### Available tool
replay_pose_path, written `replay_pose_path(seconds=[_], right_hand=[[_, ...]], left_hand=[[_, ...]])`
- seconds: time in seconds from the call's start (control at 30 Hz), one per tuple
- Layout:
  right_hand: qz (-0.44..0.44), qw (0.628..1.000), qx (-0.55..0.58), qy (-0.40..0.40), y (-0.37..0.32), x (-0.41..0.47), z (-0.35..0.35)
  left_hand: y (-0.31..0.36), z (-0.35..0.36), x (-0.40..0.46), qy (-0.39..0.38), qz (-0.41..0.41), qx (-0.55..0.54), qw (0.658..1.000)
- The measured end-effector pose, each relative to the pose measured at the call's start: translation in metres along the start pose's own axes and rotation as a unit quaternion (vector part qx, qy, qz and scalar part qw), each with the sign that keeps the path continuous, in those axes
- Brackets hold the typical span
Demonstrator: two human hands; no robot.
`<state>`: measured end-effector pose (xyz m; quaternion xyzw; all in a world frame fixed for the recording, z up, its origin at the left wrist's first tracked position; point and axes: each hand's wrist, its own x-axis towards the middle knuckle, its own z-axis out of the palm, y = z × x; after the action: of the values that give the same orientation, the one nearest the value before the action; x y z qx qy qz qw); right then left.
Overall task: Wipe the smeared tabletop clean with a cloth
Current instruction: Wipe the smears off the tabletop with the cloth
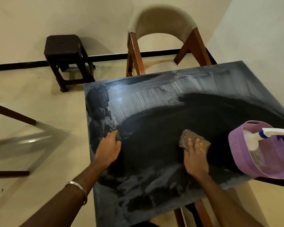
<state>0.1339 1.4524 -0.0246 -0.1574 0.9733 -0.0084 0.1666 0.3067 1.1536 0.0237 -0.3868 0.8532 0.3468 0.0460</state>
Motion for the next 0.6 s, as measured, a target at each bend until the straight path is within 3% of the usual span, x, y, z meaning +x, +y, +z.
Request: replay_pose_path(seconds=[0.13,0.23,0.33,0.4,0.5,0.6], right_hand=[[0.064,0.998,0.02,0.001,-0.012,-0.006,0.001],[-0.089,0.995,-0.002,-0.033,-0.082,-0.071,0.028],[-0.293,0.956,0.0,-0.027,-0.138,-0.163,0.066],[-0.346,0.936,-0.008,-0.056,-0.147,-0.188,0.071],[-0.368,0.926,-0.036,-0.078,-0.108,-0.165,0.065],[-0.245,0.969,-0.028,0.017,-0.035,-0.12,0.055]], left_hand=[[0.001,0.004,-0.018,0.014,-0.009,-0.003,1.0],[0.003,0.012,-0.034,0.012,-0.01,-0.004,1.0],[0.006,0.021,-0.05,-0.005,0.008,0.001,1.0],[0.008,0.027,-0.06,-0.002,0.019,0.001,1.0],[0.007,0.036,-0.071,-0.012,0.016,0.003,1.0],[0.005,0.044,-0.083,-0.008,-0.005,-0.004,1.0]])
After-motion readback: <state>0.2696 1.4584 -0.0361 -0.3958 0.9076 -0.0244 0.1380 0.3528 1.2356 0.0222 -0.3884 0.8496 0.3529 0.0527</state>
